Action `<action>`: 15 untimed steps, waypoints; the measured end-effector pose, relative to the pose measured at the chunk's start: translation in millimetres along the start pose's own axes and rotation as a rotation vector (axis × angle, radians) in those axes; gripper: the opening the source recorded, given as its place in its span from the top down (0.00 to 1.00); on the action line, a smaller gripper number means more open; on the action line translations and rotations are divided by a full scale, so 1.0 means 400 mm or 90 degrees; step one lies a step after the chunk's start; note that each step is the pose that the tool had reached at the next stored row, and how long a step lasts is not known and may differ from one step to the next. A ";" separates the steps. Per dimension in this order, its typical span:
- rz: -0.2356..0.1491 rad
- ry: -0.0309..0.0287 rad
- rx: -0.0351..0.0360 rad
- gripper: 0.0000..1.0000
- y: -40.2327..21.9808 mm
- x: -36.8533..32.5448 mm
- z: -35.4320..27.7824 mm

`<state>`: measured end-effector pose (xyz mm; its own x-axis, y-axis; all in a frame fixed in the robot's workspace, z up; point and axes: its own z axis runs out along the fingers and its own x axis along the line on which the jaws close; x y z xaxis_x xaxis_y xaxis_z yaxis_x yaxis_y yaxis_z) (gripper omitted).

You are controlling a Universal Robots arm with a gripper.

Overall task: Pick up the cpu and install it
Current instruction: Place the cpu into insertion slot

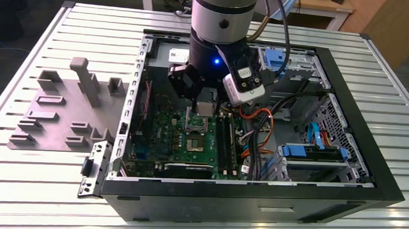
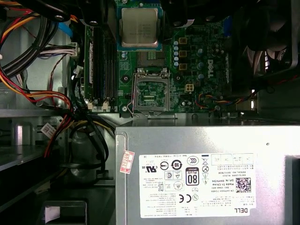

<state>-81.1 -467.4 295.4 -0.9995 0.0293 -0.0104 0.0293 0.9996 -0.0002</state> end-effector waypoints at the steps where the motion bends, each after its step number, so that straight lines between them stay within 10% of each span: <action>1: 0.000 0.0000 0.0000 0.53 0.000 0.000 0.000; 15: 0.000 0.0001 -0.0002 0.53 -0.001 0.000 0.021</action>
<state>-81.2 -467.7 286.9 -0.9995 0.0294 -0.0103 0.0294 0.9996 0.0000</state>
